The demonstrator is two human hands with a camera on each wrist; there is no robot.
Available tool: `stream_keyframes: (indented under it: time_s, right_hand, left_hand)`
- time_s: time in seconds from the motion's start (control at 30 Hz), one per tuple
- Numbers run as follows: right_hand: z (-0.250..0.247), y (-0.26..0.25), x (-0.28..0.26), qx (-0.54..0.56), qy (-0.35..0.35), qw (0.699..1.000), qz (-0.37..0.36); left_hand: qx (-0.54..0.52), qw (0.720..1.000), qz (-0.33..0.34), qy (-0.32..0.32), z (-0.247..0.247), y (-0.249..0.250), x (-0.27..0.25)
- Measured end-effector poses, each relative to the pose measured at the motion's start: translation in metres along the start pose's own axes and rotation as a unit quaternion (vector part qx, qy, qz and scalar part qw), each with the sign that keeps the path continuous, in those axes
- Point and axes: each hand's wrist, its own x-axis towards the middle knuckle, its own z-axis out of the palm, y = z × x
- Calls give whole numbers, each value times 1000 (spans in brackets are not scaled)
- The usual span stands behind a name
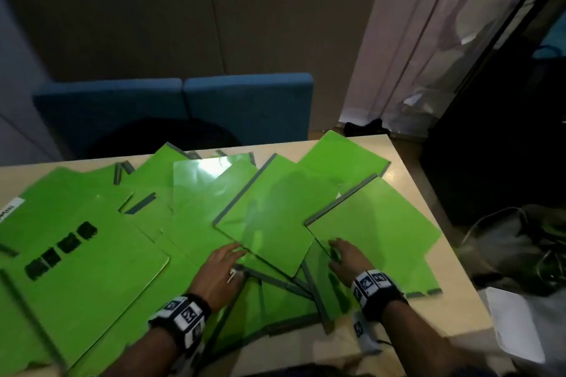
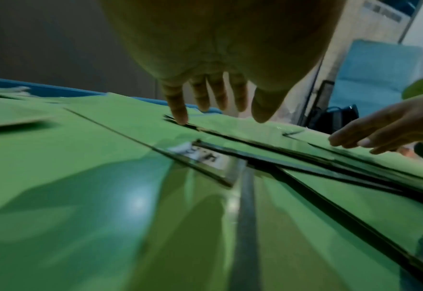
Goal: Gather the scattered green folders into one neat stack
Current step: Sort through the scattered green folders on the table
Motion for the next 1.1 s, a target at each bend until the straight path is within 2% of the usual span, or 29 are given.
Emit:
stream_keyframes:
  time_s: [0.1, 0.23, 0.3, 0.33, 0.37, 0.43, 0.5, 0.57, 0.6, 0.63, 0.7, 0.73, 0.8, 0.83, 0.9, 0.97, 1.03, 1.1]
  right_hand:
    - [22, -8, -4, -62, -22, 998, -21]
    - [37, -20, -16, -100, -61, 987, -106]
    - [32, -12, -13, -80, -42, 988, -122]
    - [28, -4, -9, -68, -10, 991, -114]
    - [22, 6, -7, -60, 37, 994, -79]
    - [13, 30, -3, -54, 118, 990, 47]
    - [11, 47, -1, -43, 91, 986, 134]
    - [15, 50, 0, -91, 26, 989, 117]
    - [18, 46, 1, -122, 0, 989, 83]
    - [21, 40, 2, -145, -24, 988, 43]
    - [24, 27, 7, -170, -64, 983, -38]
    - [24, 20, 10, -181, -76, 977, -77]
    - [24, 8, 14, -202, -73, 969, -121]
    - [25, 5, 16, -202, -50, 972, -110]
    - [27, 5, 15, -155, 8, 988, -12]
    - [31, 5, 13, -93, 31, 992, 76]
    - [36, 2, 12, -83, 16, 992, 93]
    - [42, -6, 13, -89, 10, 993, 71]
  left_hand:
    - [88, 994, 25, -61, 14, 21, 7]
    - [172, 971, 59, -153, 29, 37, 1]
    - [206, 965, 73, -145, 31, 34, 0]
    - [204, 959, 65, -183, 31, 35, -1]
    - [207, 960, 72, -175, 30, 38, -2]
    - [171, 969, 101, -148, 29, 38, 1]
    - [142, 974, 131, -116, 17, 38, 8]
    - [107, 990, 93, -1, 6, 30, 21]
    - [89, 994, 29, 61, 0, 25, 28]
    - [56, 991, -71, 95, -5, 20, 35]
    - [-40, 963, -256, 79, -14, 17, 47]
    - [-63, 948, -306, 62, -14, 15, 52]
    - [-67, 942, -326, 39, -13, 16, 57]
    - [-64, 946, -318, 26, -12, 19, 56]
    - [-85, 948, -307, -2, -5, 21, 57]
    - [-178, 933, -312, -21, -1, 27, 55]
    - [-220, 929, -296, -45, 3, 34, 53]
    - [-208, 937, -272, -71, 8, 44, 47]
